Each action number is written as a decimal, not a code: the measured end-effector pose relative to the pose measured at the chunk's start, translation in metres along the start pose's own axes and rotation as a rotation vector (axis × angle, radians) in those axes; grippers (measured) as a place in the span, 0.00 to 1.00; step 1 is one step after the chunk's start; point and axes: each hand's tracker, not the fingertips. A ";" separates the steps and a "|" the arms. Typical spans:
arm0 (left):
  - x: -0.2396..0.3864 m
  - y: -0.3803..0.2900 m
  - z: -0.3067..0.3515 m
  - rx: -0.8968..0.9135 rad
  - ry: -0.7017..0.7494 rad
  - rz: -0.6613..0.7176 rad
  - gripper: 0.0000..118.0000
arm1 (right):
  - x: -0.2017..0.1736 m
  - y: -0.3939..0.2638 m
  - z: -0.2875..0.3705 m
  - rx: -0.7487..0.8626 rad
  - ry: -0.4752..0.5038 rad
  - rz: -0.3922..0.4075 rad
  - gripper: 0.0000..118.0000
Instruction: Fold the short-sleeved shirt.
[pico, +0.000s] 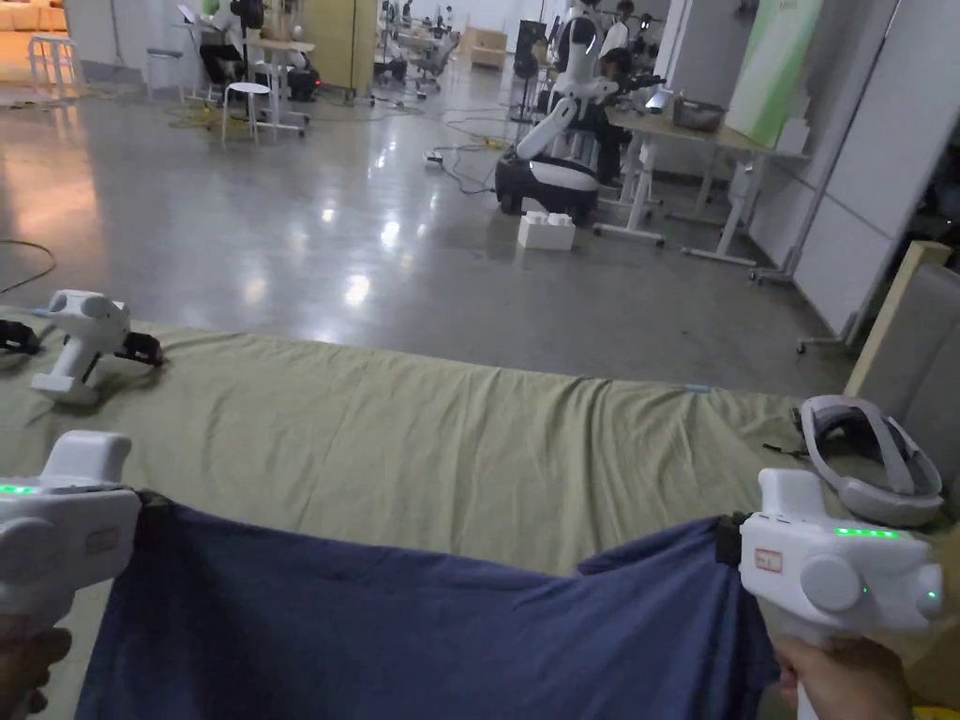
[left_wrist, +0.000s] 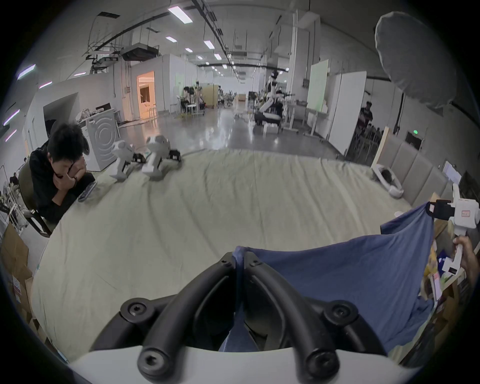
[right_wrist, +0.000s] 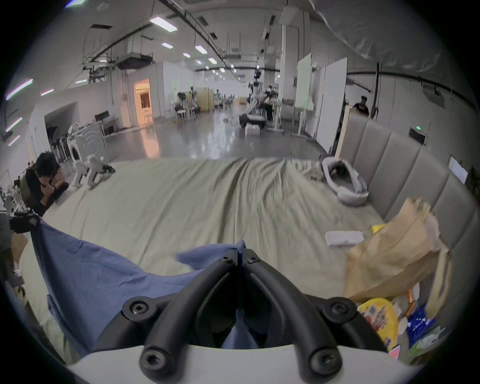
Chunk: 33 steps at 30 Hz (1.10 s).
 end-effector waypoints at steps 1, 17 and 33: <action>0.004 0.007 0.009 0.012 -0.008 0.000 0.06 | 0.000 0.009 0.009 0.032 0.002 0.005 0.03; 0.000 0.194 0.085 0.211 0.012 -0.015 0.06 | -0.001 0.192 0.107 0.314 -0.073 0.058 0.03; -0.003 0.291 0.100 0.419 0.069 -0.059 0.06 | -0.009 0.262 0.136 0.427 -0.121 0.084 0.03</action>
